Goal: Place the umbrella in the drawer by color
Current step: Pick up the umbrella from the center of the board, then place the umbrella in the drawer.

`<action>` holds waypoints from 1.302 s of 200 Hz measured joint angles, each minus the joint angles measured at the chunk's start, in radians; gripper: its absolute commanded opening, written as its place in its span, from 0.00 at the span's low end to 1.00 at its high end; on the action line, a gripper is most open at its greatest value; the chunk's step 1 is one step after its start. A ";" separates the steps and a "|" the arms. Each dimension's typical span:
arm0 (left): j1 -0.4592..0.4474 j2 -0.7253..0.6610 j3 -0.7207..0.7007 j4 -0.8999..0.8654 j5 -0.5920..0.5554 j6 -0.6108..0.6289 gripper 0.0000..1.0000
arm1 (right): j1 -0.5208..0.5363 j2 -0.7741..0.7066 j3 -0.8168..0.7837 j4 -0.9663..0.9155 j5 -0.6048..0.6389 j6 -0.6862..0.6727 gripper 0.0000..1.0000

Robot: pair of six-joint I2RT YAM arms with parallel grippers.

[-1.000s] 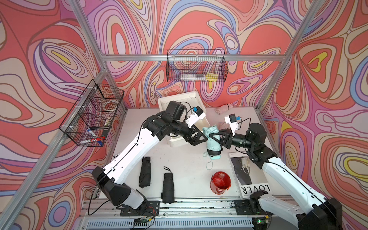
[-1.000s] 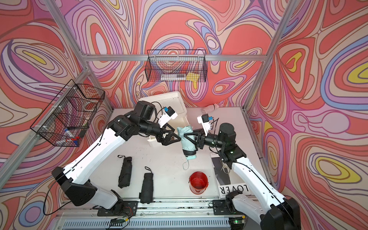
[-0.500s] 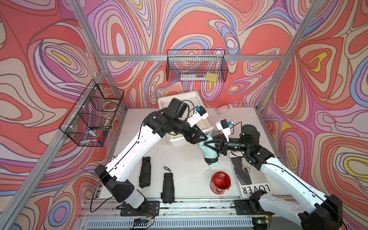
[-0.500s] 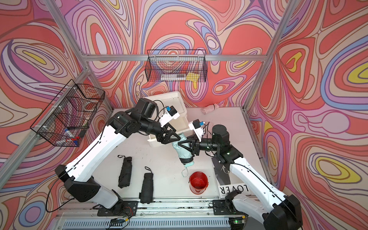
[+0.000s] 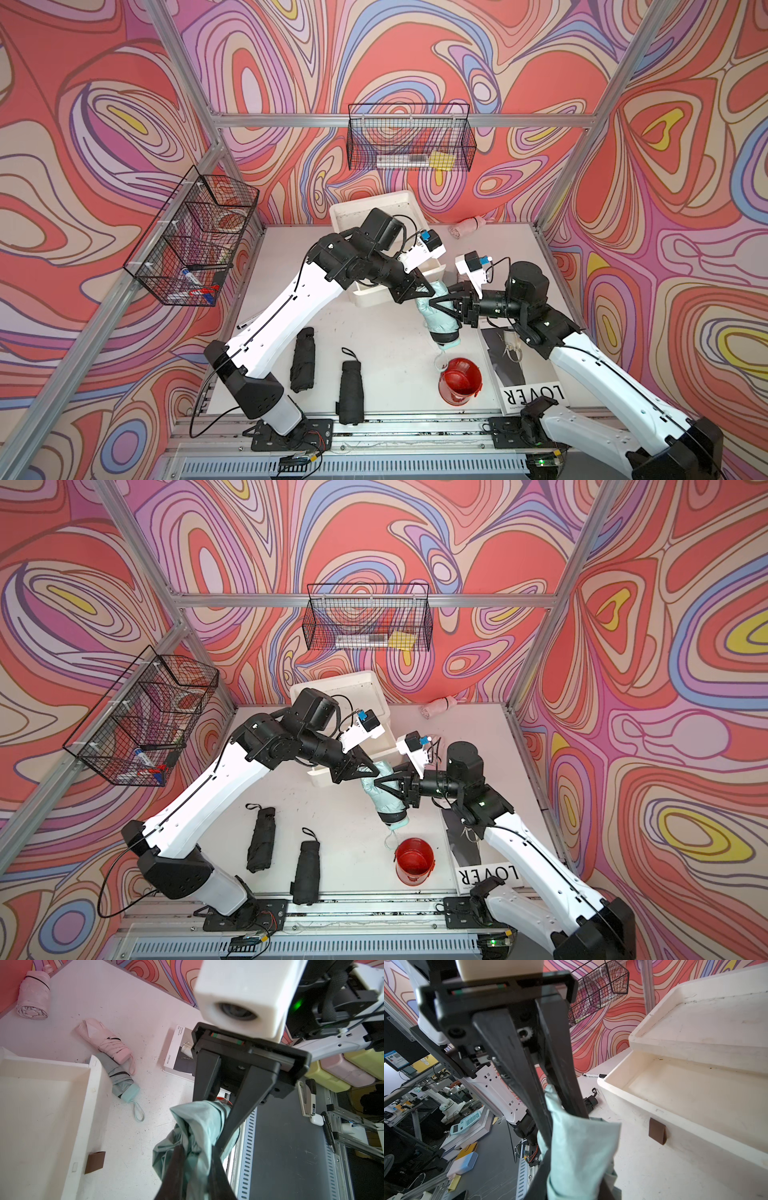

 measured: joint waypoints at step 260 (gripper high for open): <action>0.000 -0.244 -0.589 0.809 -0.938 -0.542 0.00 | 0.002 -0.143 -0.017 -0.119 0.766 0.019 0.80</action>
